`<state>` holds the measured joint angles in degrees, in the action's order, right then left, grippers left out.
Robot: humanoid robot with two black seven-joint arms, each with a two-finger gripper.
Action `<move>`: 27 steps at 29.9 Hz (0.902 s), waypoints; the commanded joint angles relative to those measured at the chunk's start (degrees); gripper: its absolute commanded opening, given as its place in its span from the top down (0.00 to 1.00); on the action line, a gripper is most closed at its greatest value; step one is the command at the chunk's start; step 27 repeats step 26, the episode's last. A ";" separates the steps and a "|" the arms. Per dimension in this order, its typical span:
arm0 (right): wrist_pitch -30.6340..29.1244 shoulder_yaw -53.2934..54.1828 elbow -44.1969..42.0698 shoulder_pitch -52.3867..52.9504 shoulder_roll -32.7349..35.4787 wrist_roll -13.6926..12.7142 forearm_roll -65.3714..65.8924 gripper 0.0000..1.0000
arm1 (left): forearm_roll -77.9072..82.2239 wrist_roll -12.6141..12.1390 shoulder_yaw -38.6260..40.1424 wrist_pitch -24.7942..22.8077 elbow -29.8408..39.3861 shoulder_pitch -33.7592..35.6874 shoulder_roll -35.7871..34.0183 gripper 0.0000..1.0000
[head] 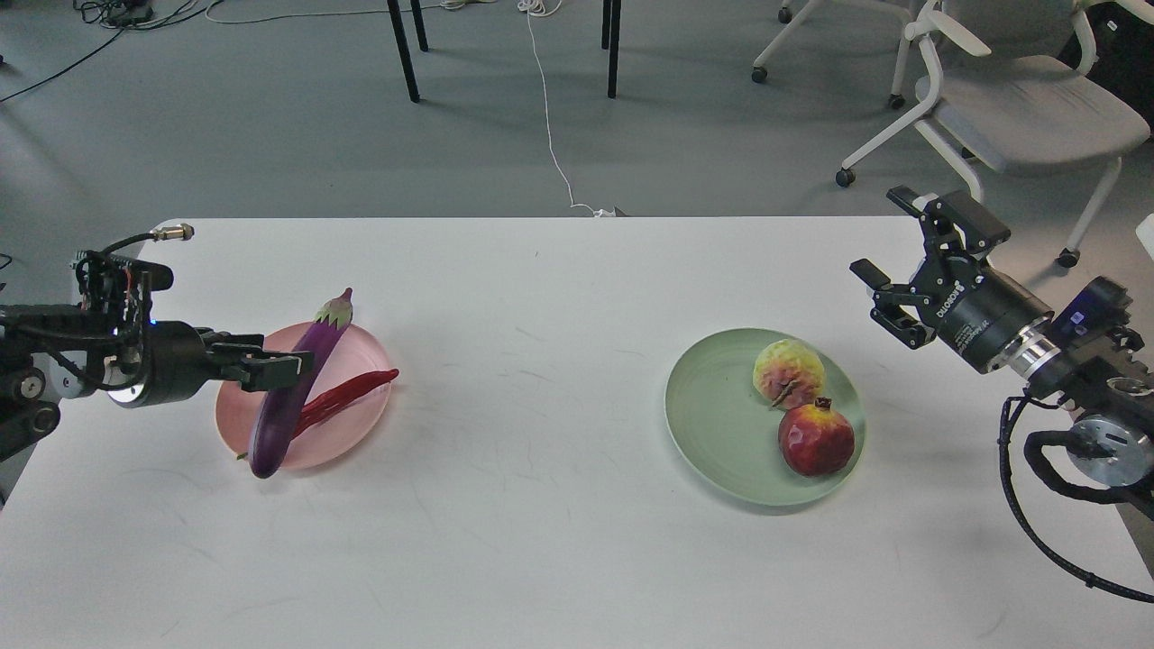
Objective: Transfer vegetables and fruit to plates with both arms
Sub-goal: 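Lift the eggplant and lower it onto the pink plate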
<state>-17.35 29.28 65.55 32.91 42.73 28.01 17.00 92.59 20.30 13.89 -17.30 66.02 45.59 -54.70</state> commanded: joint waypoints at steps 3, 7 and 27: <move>0.30 0.96 -0.24 -0.04 0.60 -0.01 -0.38 0.01 | -9.75 0.18 10.27 1.74 4.98 -0.32 0.90 0.02; 0.30 0.43 -0.24 -0.13 0.16 -0.01 -0.47 0.01 | -31.52 0.27 11.33 7.17 7.54 -0.76 6.34 0.02; 0.38 0.52 -1.12 -1.71 -3.44 -0.01 -8.47 0.01 | -56.64 -0.61 35.23 17.92 5.61 -23.79 30.70 0.02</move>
